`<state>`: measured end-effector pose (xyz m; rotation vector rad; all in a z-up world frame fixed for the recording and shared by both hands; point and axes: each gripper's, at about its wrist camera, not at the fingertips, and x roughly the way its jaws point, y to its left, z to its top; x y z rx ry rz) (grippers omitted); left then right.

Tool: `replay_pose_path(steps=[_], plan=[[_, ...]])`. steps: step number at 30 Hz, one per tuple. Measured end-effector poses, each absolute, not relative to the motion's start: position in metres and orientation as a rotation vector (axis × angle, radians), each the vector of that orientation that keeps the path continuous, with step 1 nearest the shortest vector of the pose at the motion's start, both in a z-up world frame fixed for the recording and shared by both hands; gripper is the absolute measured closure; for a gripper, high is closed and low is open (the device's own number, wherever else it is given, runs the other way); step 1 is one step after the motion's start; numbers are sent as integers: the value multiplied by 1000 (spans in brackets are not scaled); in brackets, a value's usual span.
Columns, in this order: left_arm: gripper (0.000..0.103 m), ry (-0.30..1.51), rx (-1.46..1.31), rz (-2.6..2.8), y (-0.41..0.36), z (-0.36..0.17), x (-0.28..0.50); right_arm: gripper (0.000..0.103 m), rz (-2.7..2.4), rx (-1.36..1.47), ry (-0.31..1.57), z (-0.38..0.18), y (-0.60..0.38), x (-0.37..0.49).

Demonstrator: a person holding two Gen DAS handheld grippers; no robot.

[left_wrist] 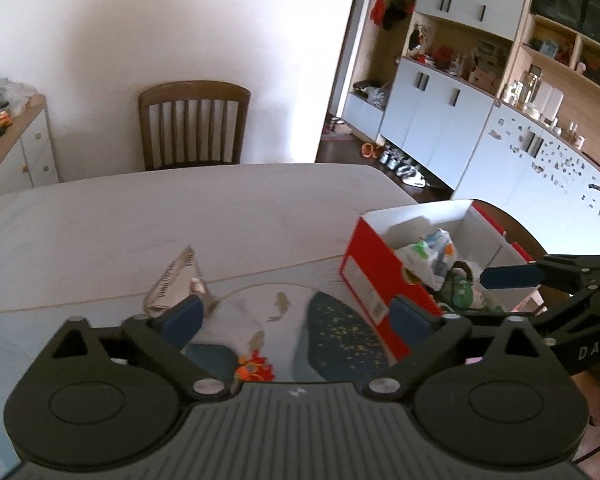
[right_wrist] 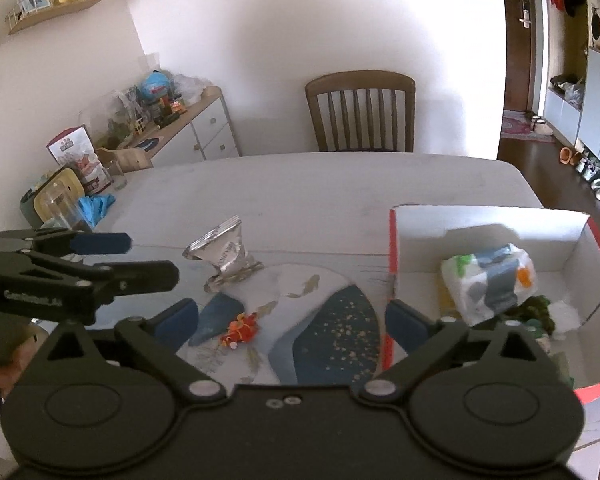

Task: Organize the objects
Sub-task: 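Withdraw both tools from the box back toward the table items, then grasp the silver foil pouch with the left tool while the right tool grasps the red dragon plush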

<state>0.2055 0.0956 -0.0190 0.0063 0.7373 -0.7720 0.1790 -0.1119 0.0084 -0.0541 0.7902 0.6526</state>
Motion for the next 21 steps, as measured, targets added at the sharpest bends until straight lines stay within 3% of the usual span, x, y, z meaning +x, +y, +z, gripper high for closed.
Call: replay_pose_path(steps=[21], plan=[[0, 785, 26, -728, 138, -90, 247, 3, 667, -141, 870, -30, -53, 205]])
